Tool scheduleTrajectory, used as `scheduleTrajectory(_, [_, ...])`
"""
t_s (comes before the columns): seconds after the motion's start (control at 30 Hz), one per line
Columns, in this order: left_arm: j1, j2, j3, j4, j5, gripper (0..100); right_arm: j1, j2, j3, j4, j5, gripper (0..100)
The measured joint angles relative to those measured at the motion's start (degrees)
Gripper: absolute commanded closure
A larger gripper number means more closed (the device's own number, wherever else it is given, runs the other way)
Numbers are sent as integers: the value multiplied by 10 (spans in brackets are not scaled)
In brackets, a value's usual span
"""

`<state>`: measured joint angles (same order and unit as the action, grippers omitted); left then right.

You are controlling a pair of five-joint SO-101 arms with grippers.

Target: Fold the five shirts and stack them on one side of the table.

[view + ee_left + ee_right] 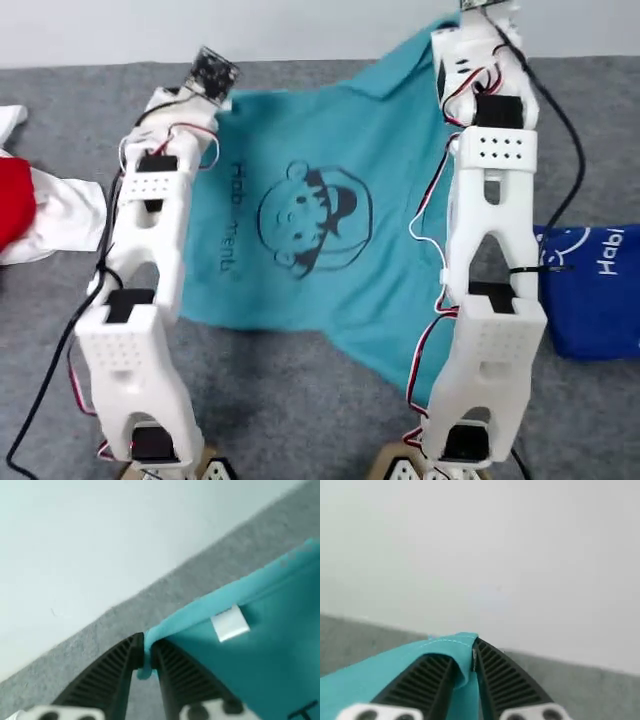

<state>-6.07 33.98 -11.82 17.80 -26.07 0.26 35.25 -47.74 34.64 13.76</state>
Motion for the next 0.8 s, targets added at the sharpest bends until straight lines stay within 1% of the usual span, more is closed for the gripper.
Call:
scheduleTrajectory(0.1, [-3,39,-69,0,18,997,0,8,0,-41,1,990])
scheduleTrajectory(0.3, [-3,102,-183,0,32,997,0,31,0,-100,66,990])
scheduleTrajectory(0.47, [-2,156,-277,0,32,997,0,43,0,-147,91,990])
scheduleTrajectory(0.73, [15,265,-445,0,32,997,0,56,0,-167,123,990])
scheduleTrajectory(0.8, [16,285,-475,11,32,997,0,58,0,-165,125,990])
